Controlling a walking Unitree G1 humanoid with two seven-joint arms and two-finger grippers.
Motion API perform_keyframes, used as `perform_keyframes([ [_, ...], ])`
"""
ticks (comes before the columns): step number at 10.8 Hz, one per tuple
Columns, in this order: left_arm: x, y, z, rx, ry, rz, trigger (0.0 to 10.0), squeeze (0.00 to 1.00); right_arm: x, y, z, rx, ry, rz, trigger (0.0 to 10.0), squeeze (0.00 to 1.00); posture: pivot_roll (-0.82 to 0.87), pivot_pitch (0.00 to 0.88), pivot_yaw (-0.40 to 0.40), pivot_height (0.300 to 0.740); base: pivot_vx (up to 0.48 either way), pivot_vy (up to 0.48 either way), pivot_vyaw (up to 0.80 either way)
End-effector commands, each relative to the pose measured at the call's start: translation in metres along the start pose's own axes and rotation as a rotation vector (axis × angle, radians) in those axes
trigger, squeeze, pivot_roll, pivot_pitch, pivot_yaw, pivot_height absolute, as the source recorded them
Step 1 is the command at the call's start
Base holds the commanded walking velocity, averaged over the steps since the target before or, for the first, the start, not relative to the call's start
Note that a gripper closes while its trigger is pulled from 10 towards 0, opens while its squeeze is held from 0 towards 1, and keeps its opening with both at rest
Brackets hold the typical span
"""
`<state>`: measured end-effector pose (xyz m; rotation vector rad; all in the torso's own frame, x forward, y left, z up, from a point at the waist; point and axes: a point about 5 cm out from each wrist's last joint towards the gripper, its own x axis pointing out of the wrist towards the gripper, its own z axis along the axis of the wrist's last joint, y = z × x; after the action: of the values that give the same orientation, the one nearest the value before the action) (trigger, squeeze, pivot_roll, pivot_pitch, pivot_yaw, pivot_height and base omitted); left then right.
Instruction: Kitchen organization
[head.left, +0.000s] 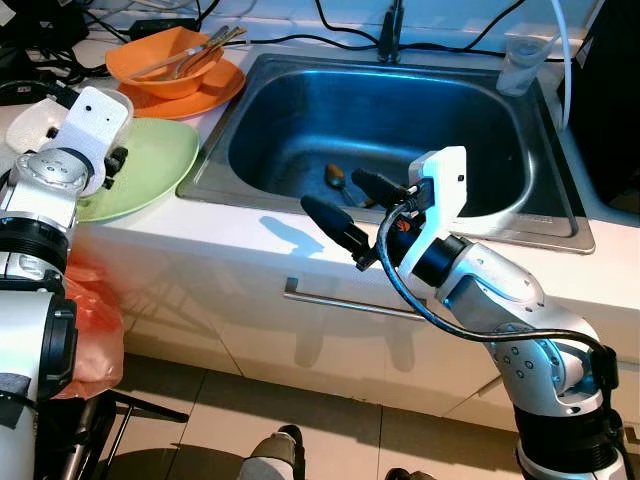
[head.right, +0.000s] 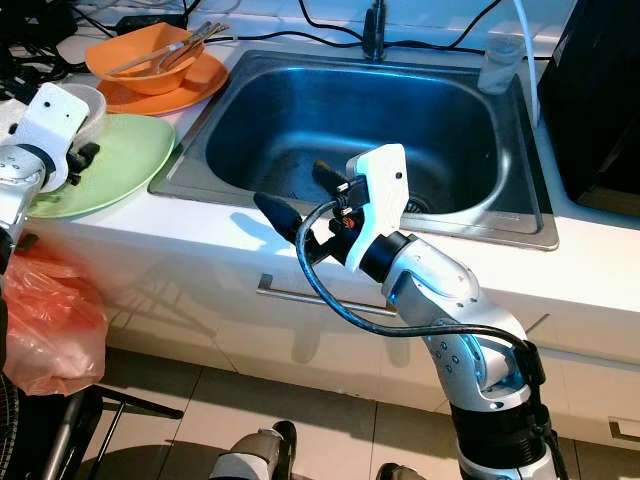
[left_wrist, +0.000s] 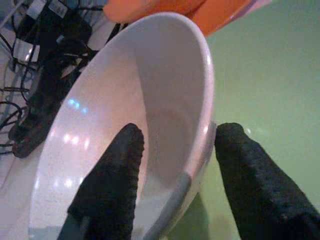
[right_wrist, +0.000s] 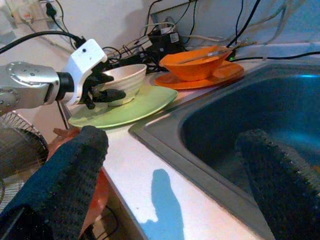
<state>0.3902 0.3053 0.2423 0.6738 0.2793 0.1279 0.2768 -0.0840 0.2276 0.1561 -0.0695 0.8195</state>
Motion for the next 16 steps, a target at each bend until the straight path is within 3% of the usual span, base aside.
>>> perform_keyframes([
  [1, -0.002, 0.007, -0.008, 0.008, 0.019, 0.022, 0.0, 0.0, -0.001, 0.0, 0.003, -0.016, -0.013, -0.009, 10.0, 0.15, 0.12, 0.133, 0.063, 0.74, 0.0, 0.0, 0.0],
  [5, -0.002, 0.01, -0.005, 0.047, -0.005, 0.057, 0.0, 0.0, -0.001, 0.0, 0.003, -0.012, -0.014, -0.016, 10.0, 0.16, 0.12, 0.135, 0.065, 0.74, 0.0, 0.0, 0.0],
  [8, -0.002, 0.011, 0.011, 0.094, -0.09, 0.135, 0.0, 0.0, -0.001, -0.002, 0.002, -0.013, -0.012, -0.021, 10.0, 0.15, 0.12, 0.132, 0.065, 0.74, 0.0, 0.0, 0.0],
  [11, 0.0, -0.001, 0.009, 0.094, -0.102, 0.145, 0.0, 0.0, -0.001, -0.002, 0.002, -0.014, -0.013, -0.023, 10.0, 0.15, 0.12, 0.132, 0.063, 0.74, 0.0, 0.0, 0.0],
  [15, 0.002, -0.026, 0.044, 0.032, -0.262, 0.141, 0.0, 0.0, -0.001, -0.004, 0.003, -0.02, -0.011, -0.034, 10.0, 0.15, 0.11, 0.126, 0.062, 0.74, 0.0, 0.0, 0.0],
  [16, 0.003, -0.04, 0.055, 0.004, -0.305, 0.112, 0.0, 0.0, -0.001, -0.008, 0.003, -0.029, -0.015, -0.069, 10.0, 0.15, 0.1, 0.121, 0.066, 0.74, 0.0, 0.0, 0.0],
])
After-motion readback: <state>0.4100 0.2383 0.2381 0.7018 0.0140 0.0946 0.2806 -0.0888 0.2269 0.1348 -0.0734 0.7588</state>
